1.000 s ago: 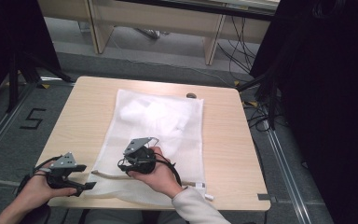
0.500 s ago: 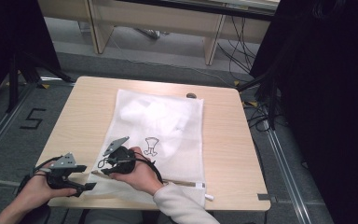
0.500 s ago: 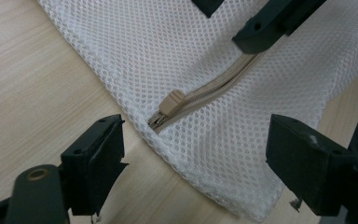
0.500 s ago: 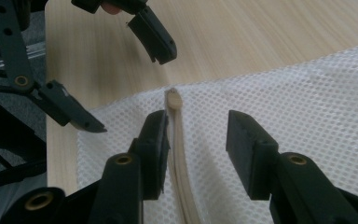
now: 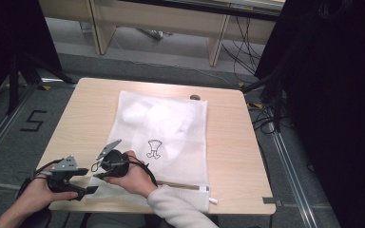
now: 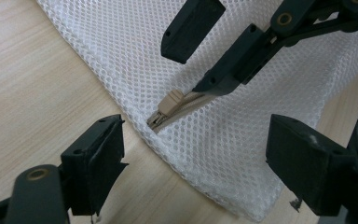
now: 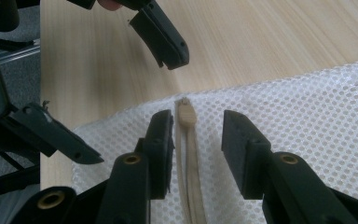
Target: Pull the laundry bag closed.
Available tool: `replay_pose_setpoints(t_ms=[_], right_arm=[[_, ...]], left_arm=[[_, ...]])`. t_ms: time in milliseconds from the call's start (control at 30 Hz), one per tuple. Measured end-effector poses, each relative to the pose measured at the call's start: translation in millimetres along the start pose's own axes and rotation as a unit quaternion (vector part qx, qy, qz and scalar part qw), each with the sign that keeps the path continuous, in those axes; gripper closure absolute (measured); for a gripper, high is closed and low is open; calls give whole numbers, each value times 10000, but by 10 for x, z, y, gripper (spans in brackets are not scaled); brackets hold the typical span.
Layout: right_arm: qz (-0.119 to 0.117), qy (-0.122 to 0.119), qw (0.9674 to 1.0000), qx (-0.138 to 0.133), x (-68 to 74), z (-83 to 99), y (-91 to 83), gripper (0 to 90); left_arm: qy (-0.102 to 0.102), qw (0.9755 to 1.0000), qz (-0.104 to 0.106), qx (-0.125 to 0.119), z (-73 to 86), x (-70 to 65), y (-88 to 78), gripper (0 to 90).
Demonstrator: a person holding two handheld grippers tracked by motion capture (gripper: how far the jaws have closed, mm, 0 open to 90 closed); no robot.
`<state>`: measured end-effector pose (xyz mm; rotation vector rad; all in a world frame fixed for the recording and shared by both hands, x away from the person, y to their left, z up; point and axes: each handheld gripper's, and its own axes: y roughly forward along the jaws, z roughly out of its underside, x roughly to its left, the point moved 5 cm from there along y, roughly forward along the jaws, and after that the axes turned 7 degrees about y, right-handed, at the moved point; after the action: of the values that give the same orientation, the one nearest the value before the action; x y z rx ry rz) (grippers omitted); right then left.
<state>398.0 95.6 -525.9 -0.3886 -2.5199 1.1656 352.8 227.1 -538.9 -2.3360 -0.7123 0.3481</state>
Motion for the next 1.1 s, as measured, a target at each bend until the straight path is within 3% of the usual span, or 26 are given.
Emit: replay_pose_setpoints(t_ms=[100, 600, 800, 833, 867, 1100], right_arm=[[66, -18, 10000, 13, 2, -15, 23, 638], [-95, -57, 9999, 97, 72, -51, 177, 702], [-58, -42, 9999, 121, 58, -68, 201, 739], [-118, 104, 9998, 149, 84, -62, 210, 746], [-73, -28, 9999, 146, 62, -66, 219, 754], [-24, -28, 9998, 178, 53, -64, 228, 816]], left_arm=[[-3, 10000, -24, 23, 1, -1, -1, 189], [-47, 10000, 4, 22, 7, -1, 5, 188], [33, 10000, -17, 82, 15, 20, -9, 188], [-25, 10000, 0, 57, 14, 10, -6, 188], [-25, 10000, -1, 61, 16, 11, -7, 188], [-105, 9999, -33, 102, 22, 6, -8, 188]])
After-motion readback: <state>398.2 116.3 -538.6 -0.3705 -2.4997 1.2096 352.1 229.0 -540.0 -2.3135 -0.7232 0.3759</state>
